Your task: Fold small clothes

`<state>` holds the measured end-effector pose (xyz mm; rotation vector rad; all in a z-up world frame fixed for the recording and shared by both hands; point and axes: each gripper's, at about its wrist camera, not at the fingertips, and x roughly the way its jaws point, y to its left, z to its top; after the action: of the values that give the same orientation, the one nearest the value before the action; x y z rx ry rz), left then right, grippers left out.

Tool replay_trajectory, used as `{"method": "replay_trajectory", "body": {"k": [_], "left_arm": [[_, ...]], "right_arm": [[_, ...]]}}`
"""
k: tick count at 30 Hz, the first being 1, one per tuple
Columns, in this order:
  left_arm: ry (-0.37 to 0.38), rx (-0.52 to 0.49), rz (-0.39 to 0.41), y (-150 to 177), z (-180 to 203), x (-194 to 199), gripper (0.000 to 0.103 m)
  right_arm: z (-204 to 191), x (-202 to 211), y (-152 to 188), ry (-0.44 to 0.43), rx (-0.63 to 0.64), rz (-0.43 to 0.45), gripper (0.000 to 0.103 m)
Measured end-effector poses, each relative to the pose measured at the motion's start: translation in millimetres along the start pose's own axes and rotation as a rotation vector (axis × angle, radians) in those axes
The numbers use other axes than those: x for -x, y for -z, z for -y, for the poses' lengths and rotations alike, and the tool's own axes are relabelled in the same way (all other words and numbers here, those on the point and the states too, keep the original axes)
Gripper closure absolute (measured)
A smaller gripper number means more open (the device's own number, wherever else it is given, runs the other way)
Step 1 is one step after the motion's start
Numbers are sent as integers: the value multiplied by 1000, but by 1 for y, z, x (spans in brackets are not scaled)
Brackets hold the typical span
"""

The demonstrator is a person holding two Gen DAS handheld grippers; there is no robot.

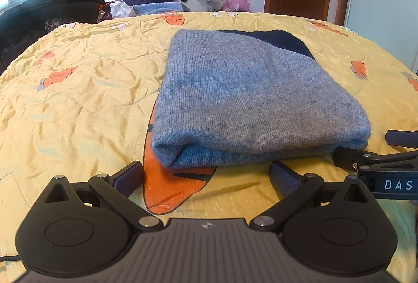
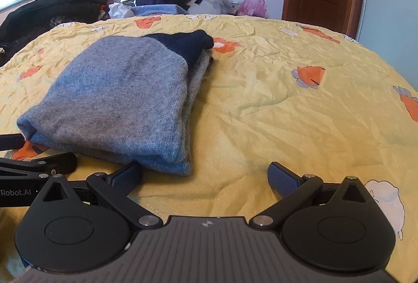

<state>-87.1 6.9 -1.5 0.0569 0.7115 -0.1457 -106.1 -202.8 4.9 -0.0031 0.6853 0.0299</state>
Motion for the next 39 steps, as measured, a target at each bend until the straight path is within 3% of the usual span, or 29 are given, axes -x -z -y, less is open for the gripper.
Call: {"method": "replay_trajectory", "body": {"k": [39], "left_arm": [[-18, 10, 9, 4, 3, 3, 0]], "right_arm": [[-1, 0, 2, 12, -8, 3, 0]]}}
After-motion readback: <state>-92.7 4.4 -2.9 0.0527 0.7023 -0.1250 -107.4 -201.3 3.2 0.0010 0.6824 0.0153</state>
